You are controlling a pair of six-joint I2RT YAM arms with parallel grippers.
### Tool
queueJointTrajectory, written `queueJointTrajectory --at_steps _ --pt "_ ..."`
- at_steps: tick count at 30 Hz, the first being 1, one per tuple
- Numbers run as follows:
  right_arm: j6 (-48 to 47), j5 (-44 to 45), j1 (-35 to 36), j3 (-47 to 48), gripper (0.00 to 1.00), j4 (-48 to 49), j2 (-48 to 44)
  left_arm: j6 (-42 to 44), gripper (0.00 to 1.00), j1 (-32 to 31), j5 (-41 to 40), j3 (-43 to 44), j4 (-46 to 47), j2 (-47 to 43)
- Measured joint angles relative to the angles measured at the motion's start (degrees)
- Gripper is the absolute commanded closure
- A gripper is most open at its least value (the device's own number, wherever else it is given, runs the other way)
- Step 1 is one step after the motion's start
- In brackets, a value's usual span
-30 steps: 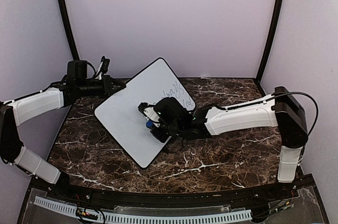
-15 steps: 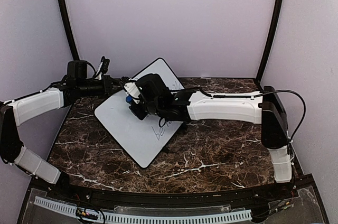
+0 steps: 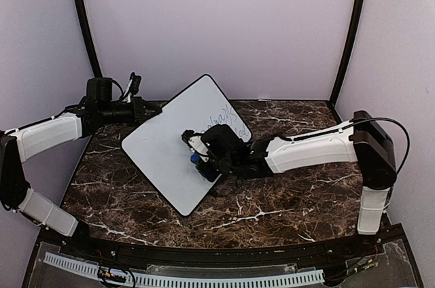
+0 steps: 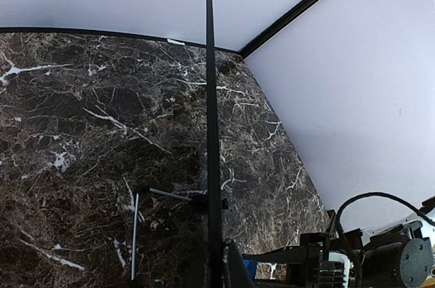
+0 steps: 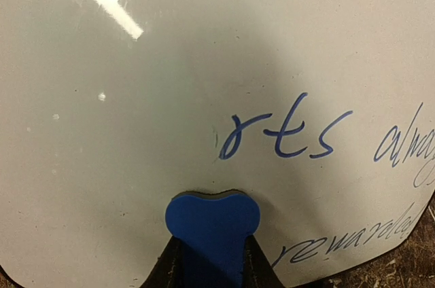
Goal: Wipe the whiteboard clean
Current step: Erase the whiteboard at the center of the board.
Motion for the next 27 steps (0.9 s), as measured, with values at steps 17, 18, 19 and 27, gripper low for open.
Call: queueJointTrajectory --at_steps 17,18,19,27 --pt "-4.76 1.36 -0.22 30.08 0.79 -5.86 12.26 0.02 1.0 0.26 -0.55 0.0 0.02 -0.02" --pt "-4.9 1.36 -0.24 30.23 0.79 -5.86 12.37 0.04 1.0 0.28 -0.63 0.0 0.0 -0.02" --pt "-4.98 1.33 -0.26 30.18 0.79 -5.86 12.39 0.04 1.0 0.28 -0.68 0.0 0.0 -0.02" --pt "-2.97 0.37 -0.46 14.23 0.8 -0.2 6.03 0.04 1.0 0.28 -0.72 0.0 -0.07 -0.02"
